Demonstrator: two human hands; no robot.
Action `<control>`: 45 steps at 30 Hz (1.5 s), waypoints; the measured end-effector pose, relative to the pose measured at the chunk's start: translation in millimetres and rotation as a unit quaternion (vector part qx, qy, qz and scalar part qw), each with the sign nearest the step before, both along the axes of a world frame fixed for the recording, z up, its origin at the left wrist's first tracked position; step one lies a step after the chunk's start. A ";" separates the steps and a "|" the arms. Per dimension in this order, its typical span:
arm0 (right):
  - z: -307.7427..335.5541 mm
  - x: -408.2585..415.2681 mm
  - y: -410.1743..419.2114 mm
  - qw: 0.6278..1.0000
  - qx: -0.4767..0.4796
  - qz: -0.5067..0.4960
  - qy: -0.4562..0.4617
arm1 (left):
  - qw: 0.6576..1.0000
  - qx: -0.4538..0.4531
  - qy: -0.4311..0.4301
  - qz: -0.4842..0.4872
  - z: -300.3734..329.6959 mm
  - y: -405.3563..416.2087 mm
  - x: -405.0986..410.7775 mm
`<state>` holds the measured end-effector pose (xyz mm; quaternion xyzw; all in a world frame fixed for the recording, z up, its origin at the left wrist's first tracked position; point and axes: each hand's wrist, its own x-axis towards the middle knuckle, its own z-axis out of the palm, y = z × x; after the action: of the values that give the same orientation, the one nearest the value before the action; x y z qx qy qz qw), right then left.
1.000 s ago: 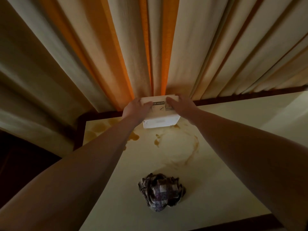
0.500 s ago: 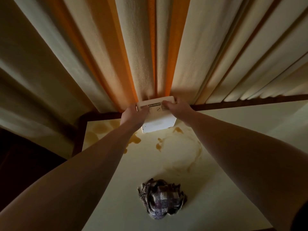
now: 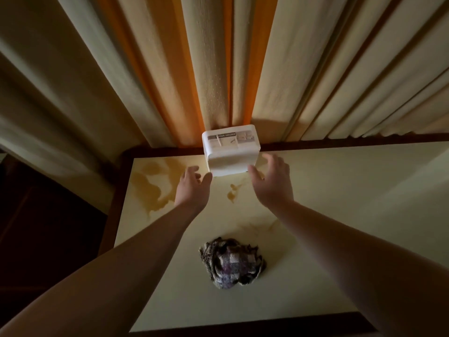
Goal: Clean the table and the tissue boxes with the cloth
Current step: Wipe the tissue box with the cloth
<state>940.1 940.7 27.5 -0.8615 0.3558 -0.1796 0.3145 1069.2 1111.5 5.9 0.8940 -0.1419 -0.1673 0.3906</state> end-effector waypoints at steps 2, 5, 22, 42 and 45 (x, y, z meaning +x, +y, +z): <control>-11.0 -18.2 18.5 0.998 -0.003 0.056 0.038 | 0.998 0.025 -0.022 -0.048 -12.5 15.3 -16.4; -24.8 -40.9 45.3 0.984 0.009 0.157 0.089 | 0.992 0.058 -0.039 -0.109 -31.3 40.5 -39.1; -78.4 -82.1 75.8 0.919 -0.120 0.349 0.138 | 0.991 0.015 -0.074 -0.113 -44.2 63.9 -54.2; -43.8 -73.7 55.5 0.936 -0.018 0.264 0.231 | 0.944 -0.111 -0.203 -0.233 -1.5 10.9 16.8; -33.6 -65.1 43.9 0.901 -0.006 0.304 0.310 | 0.938 -0.122 -0.237 -0.223 11.0 1.9 25.2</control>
<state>875.0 984.7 -6.1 -0.9418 0.1550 0.1991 0.2221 1094.4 1113.4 17.0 0.7987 -0.4451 -0.0144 0.4047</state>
